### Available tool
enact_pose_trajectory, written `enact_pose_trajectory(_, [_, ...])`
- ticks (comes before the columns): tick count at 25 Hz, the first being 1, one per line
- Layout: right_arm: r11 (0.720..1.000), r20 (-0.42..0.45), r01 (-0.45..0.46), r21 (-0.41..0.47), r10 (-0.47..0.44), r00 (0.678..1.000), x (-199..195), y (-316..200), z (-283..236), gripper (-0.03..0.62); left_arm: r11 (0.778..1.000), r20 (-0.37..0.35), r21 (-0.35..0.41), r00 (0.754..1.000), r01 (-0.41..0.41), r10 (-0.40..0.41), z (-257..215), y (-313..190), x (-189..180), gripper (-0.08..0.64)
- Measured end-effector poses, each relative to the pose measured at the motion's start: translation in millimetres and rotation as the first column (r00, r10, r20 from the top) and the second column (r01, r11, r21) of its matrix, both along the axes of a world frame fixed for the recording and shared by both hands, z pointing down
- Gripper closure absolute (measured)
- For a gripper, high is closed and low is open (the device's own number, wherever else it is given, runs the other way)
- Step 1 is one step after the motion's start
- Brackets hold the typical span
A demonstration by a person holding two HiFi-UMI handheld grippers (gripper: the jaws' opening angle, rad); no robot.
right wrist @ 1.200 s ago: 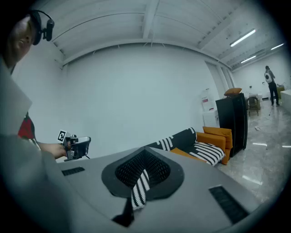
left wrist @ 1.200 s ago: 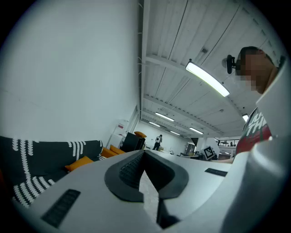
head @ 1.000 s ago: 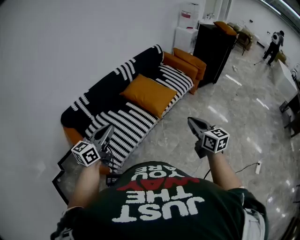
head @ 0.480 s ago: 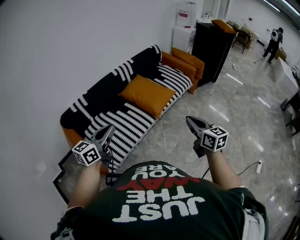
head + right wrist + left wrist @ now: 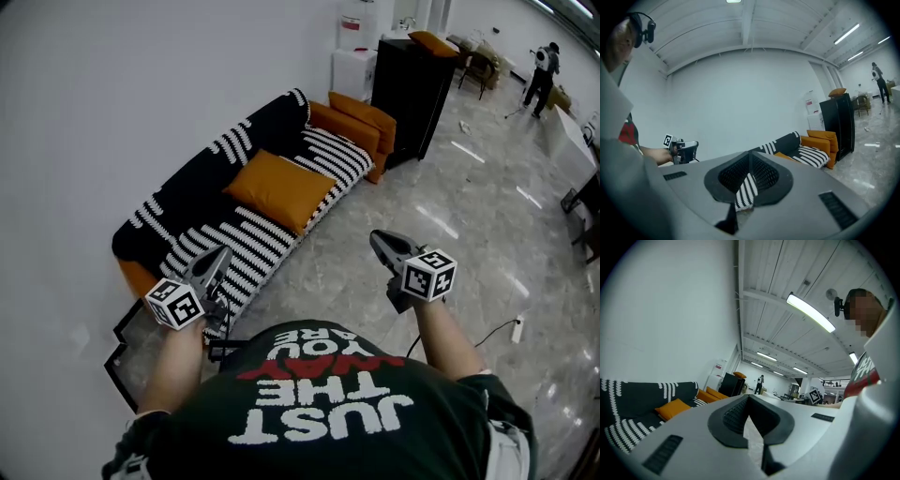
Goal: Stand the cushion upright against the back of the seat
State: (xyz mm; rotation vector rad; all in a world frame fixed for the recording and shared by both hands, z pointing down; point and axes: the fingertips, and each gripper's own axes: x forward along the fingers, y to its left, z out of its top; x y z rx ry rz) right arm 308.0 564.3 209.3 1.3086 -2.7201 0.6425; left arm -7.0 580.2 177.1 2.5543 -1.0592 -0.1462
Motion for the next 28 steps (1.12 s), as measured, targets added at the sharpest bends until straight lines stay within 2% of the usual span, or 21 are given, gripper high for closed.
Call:
enact_pose_trajectory(7, [1.000,0.011,-0.019,-0.002,0.019,1.000,28.6,-15.7,6.0,0.568,1.000,0.013,0.005,1.000,-0.027,0.027,-1.9,-19.6,32.3,0.549])
enact_pose_trajectory(15, [0.999,-0.025,-0.007,-0.031,0.006,1.000,9.5,-67.7,19.0,0.566,0.999,-0.016,-0.021,0.999,-0.033,0.033,14.3,-77.9,15.9,0.549])
enact_pose_trajectory(20, [0.998,-0.065,-0.034,-0.059,0.030,0.997,-18.6,-134.6,38.7,0.566,0.996,-0.053,-0.037,0.996,-0.080,0.078,42.6,-158.0,-11.2,0.549])
enact_pose_trajectory(25, [0.991,-0.076,-0.098,-0.094,0.091,0.993,-58.6,-236.2,47.3,0.566,0.986,-0.077,-0.053,0.985,-0.161,0.156,62.4,-269.8,-45.3,0.549])
enact_pose_trajectory(28, [0.987,-0.103,-0.097,-0.128,0.084,0.991,-91.2,-290.7,48.7,0.561,0.977,-0.078,-0.080,0.979,-0.196,0.190,66.8,-327.3,-68.9,0.549])
